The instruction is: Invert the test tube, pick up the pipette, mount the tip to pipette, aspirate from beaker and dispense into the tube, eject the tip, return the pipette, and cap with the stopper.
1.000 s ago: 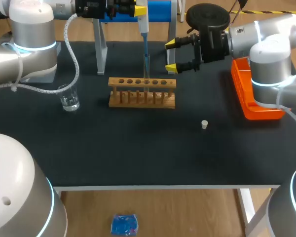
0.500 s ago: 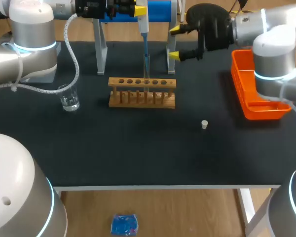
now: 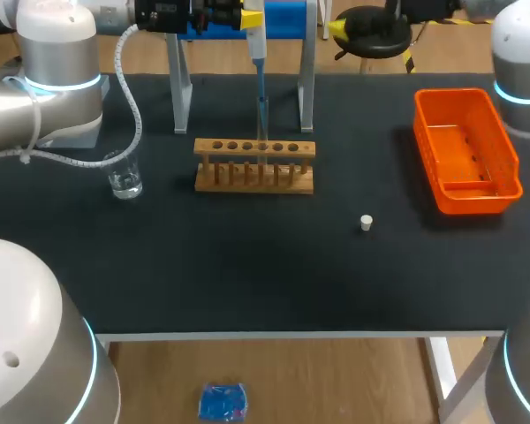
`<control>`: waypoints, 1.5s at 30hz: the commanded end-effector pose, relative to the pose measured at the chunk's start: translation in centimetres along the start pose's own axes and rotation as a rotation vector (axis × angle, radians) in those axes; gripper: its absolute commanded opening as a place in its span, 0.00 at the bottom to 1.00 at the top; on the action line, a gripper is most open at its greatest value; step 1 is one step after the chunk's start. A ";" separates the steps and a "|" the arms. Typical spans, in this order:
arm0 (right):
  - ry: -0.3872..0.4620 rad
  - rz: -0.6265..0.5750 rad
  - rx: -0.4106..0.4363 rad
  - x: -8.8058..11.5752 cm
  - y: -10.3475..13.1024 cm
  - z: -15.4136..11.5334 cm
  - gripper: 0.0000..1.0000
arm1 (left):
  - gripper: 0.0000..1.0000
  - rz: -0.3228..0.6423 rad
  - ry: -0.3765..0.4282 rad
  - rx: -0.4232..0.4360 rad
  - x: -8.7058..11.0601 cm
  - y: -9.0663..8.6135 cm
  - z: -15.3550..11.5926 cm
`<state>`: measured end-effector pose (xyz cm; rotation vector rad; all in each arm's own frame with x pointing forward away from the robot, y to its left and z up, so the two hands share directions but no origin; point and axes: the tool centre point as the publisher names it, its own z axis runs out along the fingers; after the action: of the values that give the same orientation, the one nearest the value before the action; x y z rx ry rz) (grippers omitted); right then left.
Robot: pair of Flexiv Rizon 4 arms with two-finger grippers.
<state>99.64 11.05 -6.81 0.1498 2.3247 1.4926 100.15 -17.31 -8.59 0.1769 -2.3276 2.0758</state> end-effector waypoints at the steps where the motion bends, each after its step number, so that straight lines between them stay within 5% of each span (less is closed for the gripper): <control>1: 0.002 0.019 0.077 -0.8 2.6 -0.8 1.00 | 0.00 0.000 -0.001 0.000 0.0 0.0 0.0; 5: -0.002 0.013 0.064 -1.1 4.0 -0.9 1.00 | 0.00 0.000 -0.001 0.000 0.0 0.0 0.0; 23: -0.002 0.013 0.064 -1.1 4.0 -0.9 1.00 | 0.00 0.000 -0.001 0.000 0.0 0.0 0.0; 33: 0.082 0.114 0.087 -0.7 8.9 0.8 1.00 | 0.00 0.000 -0.001 0.000 0.0 0.0 0.0; 44: 0.105 0.142 0.083 -1.5 11.1 3.7 1.00 | 0.00 0.000 -0.001 0.000 0.0 0.0 0.0; 45: 0.110 0.145 0.083 -1.4 11.2 4.0 0.62 | 0.00 0.000 -0.001 0.000 0.0 0.0 0.0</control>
<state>100.30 18.01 1.96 0.2727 2.4929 1.5172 100.14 -17.32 -8.59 0.1770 -2.3276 2.0757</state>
